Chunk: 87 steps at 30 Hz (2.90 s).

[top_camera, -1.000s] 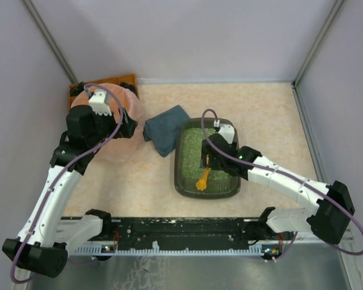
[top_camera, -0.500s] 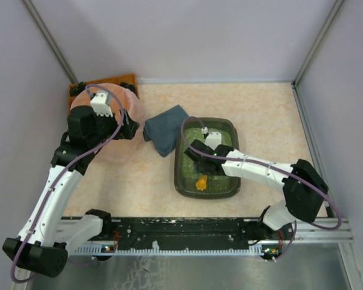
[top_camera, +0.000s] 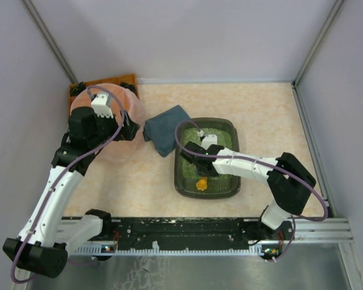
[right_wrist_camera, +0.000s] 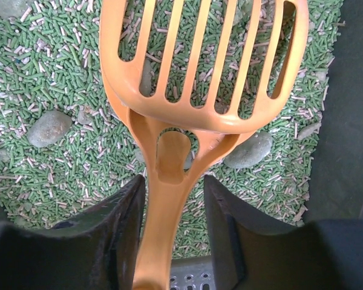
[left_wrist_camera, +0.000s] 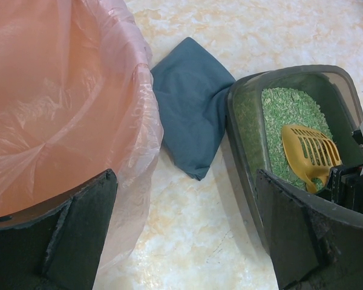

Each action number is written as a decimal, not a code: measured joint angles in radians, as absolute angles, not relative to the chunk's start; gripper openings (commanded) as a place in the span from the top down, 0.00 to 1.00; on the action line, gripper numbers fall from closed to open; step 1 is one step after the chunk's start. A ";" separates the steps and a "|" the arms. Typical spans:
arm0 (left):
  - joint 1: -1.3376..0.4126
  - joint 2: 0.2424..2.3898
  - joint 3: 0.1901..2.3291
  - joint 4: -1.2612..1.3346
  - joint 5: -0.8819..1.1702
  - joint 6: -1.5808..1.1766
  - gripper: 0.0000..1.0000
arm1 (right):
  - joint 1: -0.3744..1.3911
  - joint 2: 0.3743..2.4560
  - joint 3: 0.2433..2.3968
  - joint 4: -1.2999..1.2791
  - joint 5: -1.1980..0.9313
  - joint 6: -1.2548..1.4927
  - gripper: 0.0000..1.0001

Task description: Clean the litter box

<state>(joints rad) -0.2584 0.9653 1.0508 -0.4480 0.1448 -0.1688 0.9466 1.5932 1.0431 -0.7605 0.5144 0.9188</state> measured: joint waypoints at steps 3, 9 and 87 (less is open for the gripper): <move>-0.258 0.965 1.051 -0.448 0.147 -0.169 0.00 | 0.947 1.591 1.044 -0.767 0.517 0.920 0.66; -0.258 0.966 1.051 -0.446 0.162 -0.178 0.00 | 0.941 1.538 1.044 -0.781 0.519 0.921 0.84; -0.741 1.389 0.749 0.797 0.549 -0.904 0.56 | 0.548 0.689 0.392 0.399 -0.318 1.113 1.00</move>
